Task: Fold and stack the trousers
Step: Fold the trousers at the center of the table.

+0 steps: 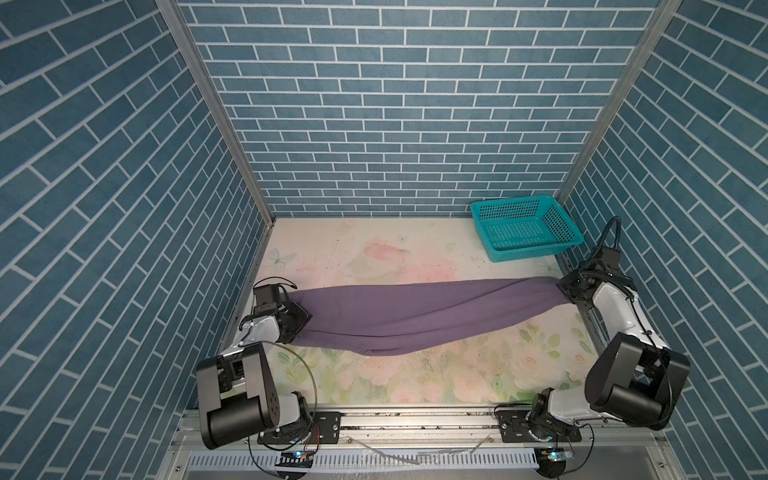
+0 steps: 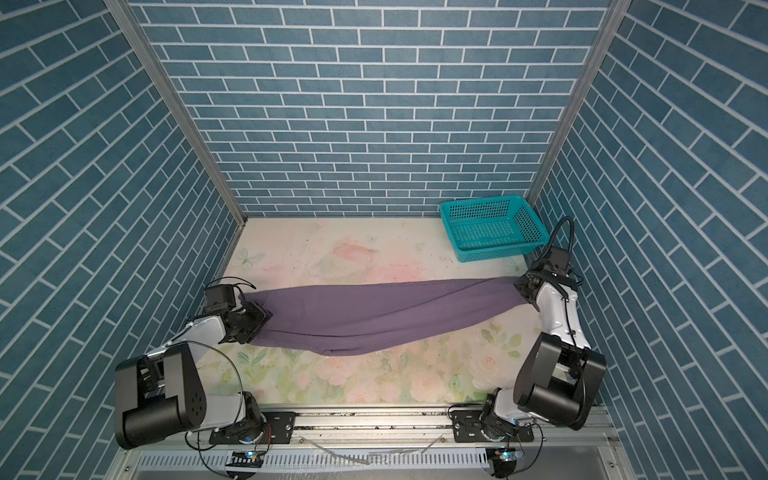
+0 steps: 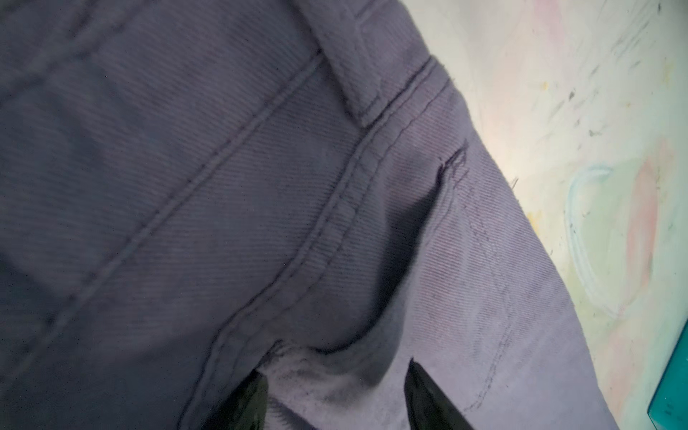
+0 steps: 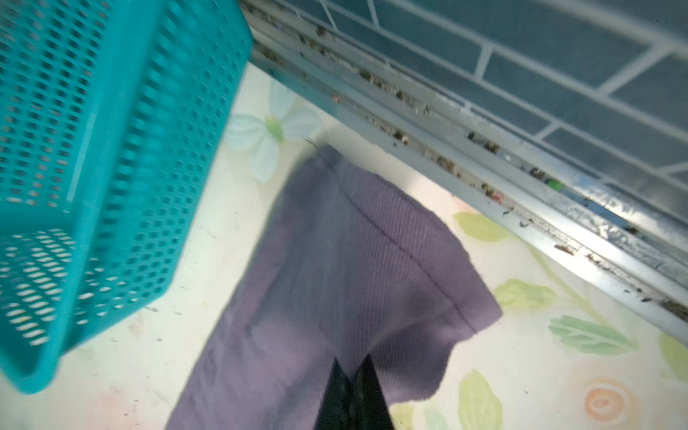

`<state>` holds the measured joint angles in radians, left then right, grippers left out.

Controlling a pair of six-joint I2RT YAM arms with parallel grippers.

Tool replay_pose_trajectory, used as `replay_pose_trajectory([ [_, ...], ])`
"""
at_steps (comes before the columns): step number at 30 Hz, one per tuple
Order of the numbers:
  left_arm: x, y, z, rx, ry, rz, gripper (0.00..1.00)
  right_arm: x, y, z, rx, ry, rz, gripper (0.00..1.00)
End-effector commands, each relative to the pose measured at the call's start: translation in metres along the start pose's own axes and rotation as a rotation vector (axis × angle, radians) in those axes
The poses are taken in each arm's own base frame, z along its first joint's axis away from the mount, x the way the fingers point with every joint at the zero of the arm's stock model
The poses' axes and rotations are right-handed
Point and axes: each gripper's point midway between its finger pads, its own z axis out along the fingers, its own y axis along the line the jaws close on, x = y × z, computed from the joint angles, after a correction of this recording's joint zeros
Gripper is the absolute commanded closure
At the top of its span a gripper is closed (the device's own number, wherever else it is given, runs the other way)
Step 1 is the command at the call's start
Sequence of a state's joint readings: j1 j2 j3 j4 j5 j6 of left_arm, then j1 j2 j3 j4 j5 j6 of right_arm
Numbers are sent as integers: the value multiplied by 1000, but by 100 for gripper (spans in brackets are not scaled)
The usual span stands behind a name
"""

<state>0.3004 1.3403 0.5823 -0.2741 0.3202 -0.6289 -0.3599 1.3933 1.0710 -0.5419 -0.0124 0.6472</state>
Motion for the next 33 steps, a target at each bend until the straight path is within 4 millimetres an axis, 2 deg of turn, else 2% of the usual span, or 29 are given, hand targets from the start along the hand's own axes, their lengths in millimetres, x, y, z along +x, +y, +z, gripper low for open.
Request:
replay_pose_trajectory([
  [1, 29, 26, 3, -97, 84, -31, 39, -38, 2, -27, 8, -141, 9, 100],
  [3, 30, 22, 0, -93, 80, -23, 39, -33, 14, -30, -42, -138, -18, 100],
  [6, 31, 15, -6, -91, 66, -4, 39, -19, 44, -35, -103, -141, -126, 100],
  [12, 29, 6, -20, -80, 36, 3, 39, 29, 138, -56, -289, -163, -437, 100],
  [16, 24, 1, -32, -77, 10, 10, 38, 81, 195, -73, -420, -145, -645, 100],
  [19, 21, -3, -40, -76, -2, 18, 37, 137, 226, -83, -500, -105, -825, 100],
  [22, 17, -8, -47, -76, -13, 31, 37, 201, 242, -90, -559, -40, -997, 100],
  [24, 16, -11, -51, -82, -15, 42, 37, 232, 245, -94, -579, -7, -1071, 100],
  [25, 17, -12, -53, -83, -14, 49, 37, 240, 244, -94, -577, 1, -1087, 100],
  [27, 18, -17, -57, -84, -20, 67, 37, 249, 243, -94, -600, 21, -1076, 100],
  [30, 24, -18, -59, -111, -32, 109, 36, 252, 236, -97, -623, 26, -1058, 100],
  [33, 20, -35, -61, -99, -47, 146, 34, 239, 222, -99, -573, -16, -1029, 100],
])
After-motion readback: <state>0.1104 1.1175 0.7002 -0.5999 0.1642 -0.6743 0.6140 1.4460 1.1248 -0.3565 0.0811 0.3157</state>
